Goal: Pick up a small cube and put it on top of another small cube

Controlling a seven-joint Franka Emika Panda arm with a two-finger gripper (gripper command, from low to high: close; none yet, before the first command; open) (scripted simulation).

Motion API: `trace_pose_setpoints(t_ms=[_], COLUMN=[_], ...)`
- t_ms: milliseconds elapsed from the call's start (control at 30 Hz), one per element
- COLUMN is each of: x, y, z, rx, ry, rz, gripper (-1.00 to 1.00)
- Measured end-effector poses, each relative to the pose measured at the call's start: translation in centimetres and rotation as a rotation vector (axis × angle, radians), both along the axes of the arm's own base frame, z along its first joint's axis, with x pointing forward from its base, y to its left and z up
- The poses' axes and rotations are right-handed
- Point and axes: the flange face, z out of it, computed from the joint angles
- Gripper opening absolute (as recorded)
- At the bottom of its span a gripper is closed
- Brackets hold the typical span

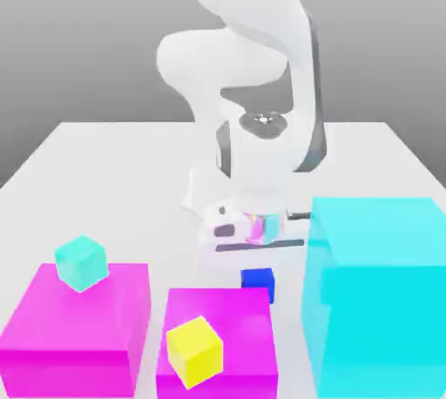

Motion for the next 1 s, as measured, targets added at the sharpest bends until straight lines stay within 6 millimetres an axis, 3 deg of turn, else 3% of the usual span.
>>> trace_pose_setpoints(t_ms=[267, 367, 533, 967, 1000], x=[0.0, 0.1, 5.0, 19.0, 19.6], y=[0.0, -1.8, -4.8, -10.1, -10.3], z=[5.3, 6.0, 8.4, 17.6, 17.4], rx=[-0.001, -0.013, -0.015, 0.002, 0.002], ry=[0.0, 0.045, 0.084, 0.02, 0.01], rz=[0.0, -0.101, -0.217, -0.187, -0.179], gripper=[-1.0, -1.0, -1.0, -1.0, -1.0])
